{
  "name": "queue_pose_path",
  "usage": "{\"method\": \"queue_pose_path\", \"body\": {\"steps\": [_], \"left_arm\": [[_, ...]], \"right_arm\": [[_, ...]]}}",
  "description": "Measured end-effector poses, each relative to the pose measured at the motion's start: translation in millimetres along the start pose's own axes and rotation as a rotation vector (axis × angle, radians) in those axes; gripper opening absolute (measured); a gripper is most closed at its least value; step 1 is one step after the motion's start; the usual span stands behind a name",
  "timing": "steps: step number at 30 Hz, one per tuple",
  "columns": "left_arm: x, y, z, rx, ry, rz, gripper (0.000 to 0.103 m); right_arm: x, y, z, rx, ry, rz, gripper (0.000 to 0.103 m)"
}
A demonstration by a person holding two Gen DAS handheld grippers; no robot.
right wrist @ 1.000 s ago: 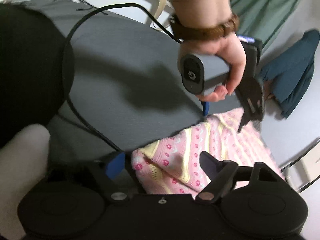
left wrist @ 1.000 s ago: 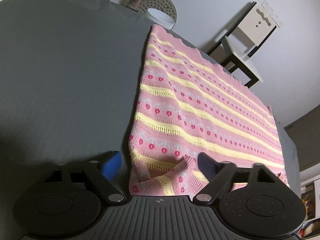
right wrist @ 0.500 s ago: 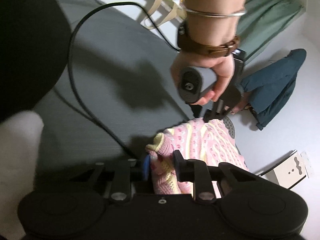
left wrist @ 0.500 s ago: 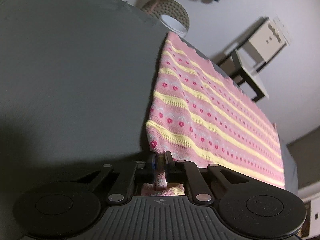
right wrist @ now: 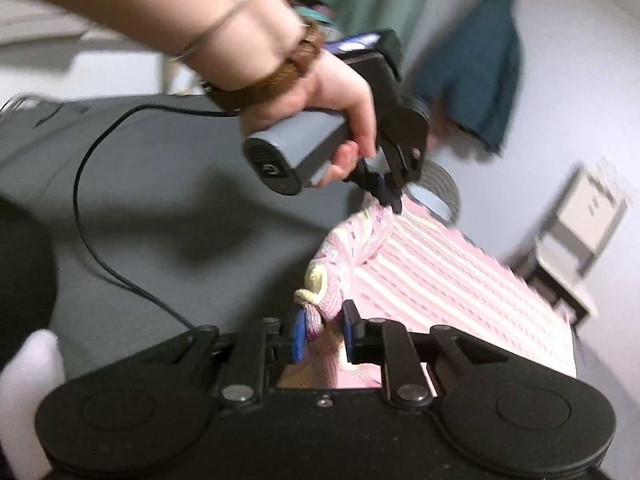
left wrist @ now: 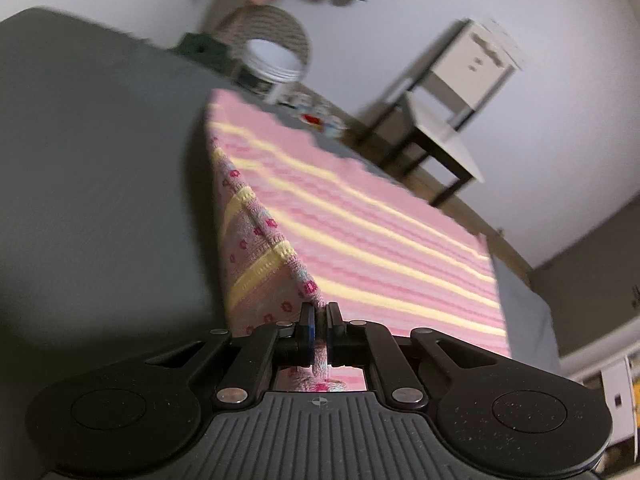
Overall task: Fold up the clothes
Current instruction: 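Pinch the folded cardigan edge with the left gripper while the right gripper pinches it too, then lift the pinched edge with both grippers and lay it over the cardigan body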
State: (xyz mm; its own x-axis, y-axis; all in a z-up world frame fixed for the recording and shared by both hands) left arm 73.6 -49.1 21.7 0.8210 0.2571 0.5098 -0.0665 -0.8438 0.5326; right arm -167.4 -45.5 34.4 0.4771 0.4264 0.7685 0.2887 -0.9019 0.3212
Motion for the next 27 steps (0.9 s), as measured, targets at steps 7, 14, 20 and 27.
{"method": "queue_pose_path", "body": {"steps": [7,14,20,27], "left_arm": [[-7,72,40,-0.085,-0.066,0.07,0.005],[-28,133,87,-0.179,-0.117,0.064,0.005],[-52,189,119,-0.22,-0.164,0.119,0.005],[-74,230,139,-0.287,-0.173,0.092,0.005]], "right_arm": [[-31,88,-13,0.003,-0.125,0.465,0.018],[-82,167,-21,-0.032,-0.181,0.829,0.016],[-129,208,-27,-0.064,-0.285,0.973,0.013],[-147,240,-37,-0.121,-0.372,1.007,0.011]]}}
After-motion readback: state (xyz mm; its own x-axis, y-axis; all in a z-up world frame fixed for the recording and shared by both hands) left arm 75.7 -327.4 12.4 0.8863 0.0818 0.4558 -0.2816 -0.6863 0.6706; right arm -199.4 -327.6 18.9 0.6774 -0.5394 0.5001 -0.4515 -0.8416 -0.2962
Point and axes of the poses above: each gripper's, at about its wrist camera, not at the fingertips, and z roughly the way its jaws point, y to its right, x to its top, the point moved 2 cm from there along z, roughly the way its jaws point, and after that the axes turned 1 degree about -x, right-handed, at the moved point
